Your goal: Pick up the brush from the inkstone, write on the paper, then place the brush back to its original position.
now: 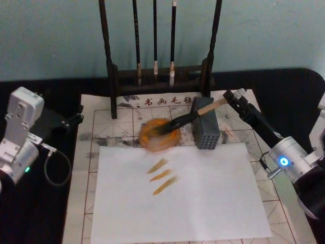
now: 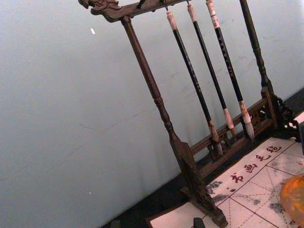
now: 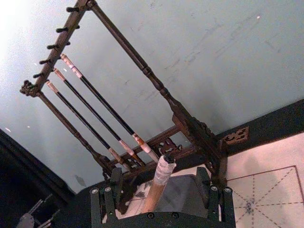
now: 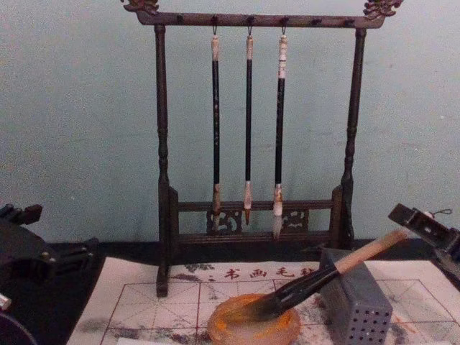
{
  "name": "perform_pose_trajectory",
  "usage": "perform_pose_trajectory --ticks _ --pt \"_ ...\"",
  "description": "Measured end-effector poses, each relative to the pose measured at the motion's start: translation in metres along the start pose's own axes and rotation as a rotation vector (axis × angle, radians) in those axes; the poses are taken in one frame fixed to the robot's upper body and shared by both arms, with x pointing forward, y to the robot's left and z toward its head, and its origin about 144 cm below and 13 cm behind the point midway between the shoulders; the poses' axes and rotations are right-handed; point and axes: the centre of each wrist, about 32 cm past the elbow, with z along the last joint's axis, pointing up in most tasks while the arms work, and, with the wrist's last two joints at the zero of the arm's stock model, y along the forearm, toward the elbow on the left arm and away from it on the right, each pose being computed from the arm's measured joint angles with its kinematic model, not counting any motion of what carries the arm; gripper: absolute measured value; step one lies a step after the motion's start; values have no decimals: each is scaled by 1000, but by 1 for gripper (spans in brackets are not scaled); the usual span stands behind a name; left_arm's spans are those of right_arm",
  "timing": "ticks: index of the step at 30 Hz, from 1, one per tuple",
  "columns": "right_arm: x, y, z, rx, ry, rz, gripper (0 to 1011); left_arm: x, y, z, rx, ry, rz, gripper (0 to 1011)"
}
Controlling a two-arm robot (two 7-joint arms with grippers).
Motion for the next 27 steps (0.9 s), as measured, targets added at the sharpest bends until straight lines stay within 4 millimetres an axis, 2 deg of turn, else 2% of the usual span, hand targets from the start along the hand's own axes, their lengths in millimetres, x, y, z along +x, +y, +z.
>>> perform_pose_trajectory --ticks 11,27 --pt "3 13 -9 16 116 33 1002 0 0 0 0 0 0 1001" --pt "1 16 -14 45 225 40 1003 0 0 0 0 0 0 1001"
